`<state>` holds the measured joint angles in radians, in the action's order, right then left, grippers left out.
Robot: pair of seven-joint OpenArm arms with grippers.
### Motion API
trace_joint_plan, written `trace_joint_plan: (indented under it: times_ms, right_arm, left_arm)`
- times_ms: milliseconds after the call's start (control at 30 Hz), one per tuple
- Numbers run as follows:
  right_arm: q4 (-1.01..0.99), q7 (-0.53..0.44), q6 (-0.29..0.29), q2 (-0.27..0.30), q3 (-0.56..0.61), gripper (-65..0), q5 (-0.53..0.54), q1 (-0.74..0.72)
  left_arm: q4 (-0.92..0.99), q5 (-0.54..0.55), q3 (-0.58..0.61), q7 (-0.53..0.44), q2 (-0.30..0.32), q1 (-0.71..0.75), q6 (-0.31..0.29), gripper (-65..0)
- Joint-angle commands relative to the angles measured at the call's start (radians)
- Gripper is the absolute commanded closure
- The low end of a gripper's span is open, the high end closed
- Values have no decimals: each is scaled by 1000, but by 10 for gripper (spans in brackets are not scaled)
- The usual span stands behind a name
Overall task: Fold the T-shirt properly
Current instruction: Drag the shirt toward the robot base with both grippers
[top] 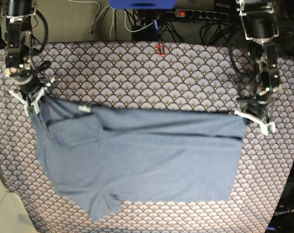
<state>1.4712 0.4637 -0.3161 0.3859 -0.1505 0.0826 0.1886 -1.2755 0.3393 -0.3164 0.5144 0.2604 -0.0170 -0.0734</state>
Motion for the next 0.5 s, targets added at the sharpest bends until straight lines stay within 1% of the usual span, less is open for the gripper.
trace_joint_plan:
  times_ms: [0, 100, 133, 233, 300, 467]
  right_arm:
    - [30, -13, 4, 17, -8, 0, 3, 13]
    - [73, -13, 1, 32, -31, 0, 3, 75]
    - [87, -13, -12, 32, -37, 0, 3, 91]
    - [130, -13, -85, 29, -74, 0, 3, 142]
    - [138, -13, -111, 29, -94, 0, 3, 168]
    - [138, -21, -130, 29, -99, 0, 3, 237]
  left_arm:
    - [-43, 1, -3, -9, 29, 2, 2, -3]
    - [-114, 1, -5, 28, 47, 58, 2, -3]
    - [-138, 1, -11, 39, 47, 79, 2, -3]
    - [-217, 1, -85, 63, 38, 147, -3, -3]
    - [-255, 2, -115, 83, 37, 180, -3, -3]
    - [-344, 2, -125, 111, 43, 277, -3, -3]
